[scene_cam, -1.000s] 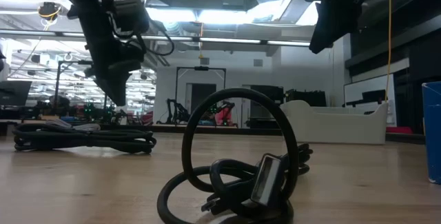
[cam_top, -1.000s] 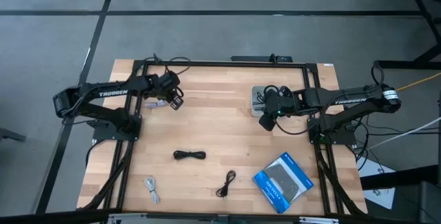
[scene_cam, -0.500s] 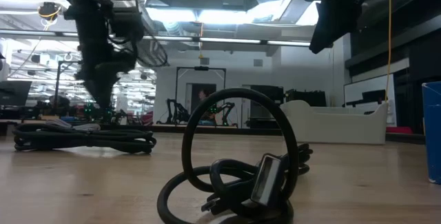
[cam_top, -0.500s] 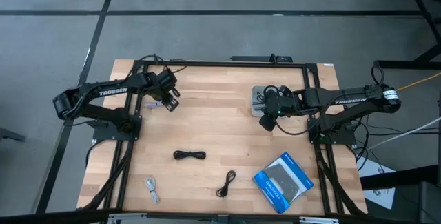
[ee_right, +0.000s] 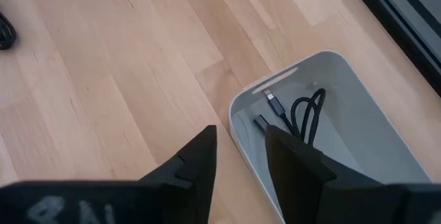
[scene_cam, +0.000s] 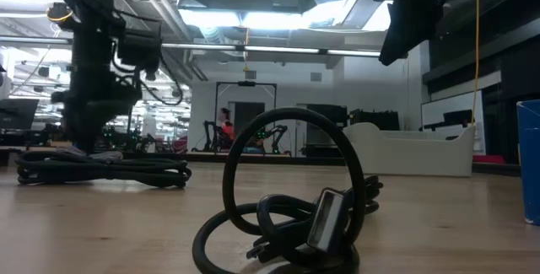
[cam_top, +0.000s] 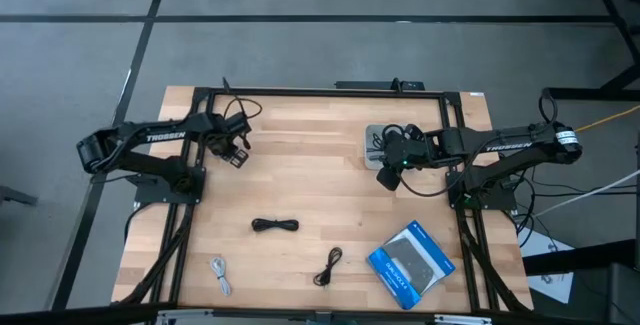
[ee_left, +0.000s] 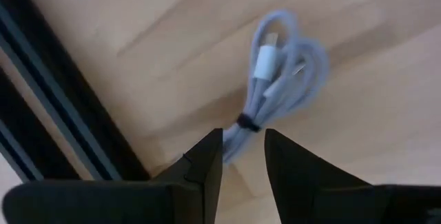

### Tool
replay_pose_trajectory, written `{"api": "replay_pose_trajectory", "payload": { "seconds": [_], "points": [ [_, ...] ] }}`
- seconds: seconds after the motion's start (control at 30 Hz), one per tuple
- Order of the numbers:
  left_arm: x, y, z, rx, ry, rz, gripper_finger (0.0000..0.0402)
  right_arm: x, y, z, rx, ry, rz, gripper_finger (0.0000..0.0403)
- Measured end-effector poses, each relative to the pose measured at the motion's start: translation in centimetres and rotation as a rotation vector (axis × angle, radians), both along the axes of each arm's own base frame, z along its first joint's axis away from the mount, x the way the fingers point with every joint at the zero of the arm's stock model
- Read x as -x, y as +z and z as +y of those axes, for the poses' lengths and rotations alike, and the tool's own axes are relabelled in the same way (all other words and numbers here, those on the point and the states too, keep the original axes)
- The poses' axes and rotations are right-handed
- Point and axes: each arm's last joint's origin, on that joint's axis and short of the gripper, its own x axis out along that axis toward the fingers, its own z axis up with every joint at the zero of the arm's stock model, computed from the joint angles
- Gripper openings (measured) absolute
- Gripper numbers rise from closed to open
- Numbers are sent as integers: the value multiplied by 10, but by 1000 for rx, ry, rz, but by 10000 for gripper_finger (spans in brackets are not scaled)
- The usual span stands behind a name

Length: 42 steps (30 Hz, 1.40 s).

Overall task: Pick and place USB-C Cables
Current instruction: Put the gray USB cable into the gray bin

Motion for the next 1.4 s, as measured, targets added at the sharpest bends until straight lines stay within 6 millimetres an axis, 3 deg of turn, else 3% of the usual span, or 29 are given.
{"api": "replay_pose_trajectory", "payload": {
  "seconds": [0.17,0.33,0.53,0.63,0.7,0.93,1.03,1.2,1.4],
  "points": [
    [5,-13,-7,92,-1,-42,102,0,0,0,-1,-2,-1,129],
    [3,-18,-11,205,238,-128,90,0,0,0,-2,-3,-1,129],
    [-7,-23,-17,263,132,-138,18,0,0,0,-1,-2,-1,129],
    [-16,-20,-17,217,44,-150,14,0,0,0,0,0,-1,129],
    [-36,-8,-12,152,-9,-256,12,0,0,0,0,0,0,129],
    [-111,79,0,-73,-327,-750,12,0,0,0,12,19,9,129],
    [-137,107,-1,-157,-412,-818,12,0,0,0,12,18,11,129],
    [-196,126,4,-222,-553,-818,12,1,-1,-1,36,3,23,129],
    [-267,111,20,-154,-708,-815,12,7,-1,0,59,-76,35,129]
  ]
}}
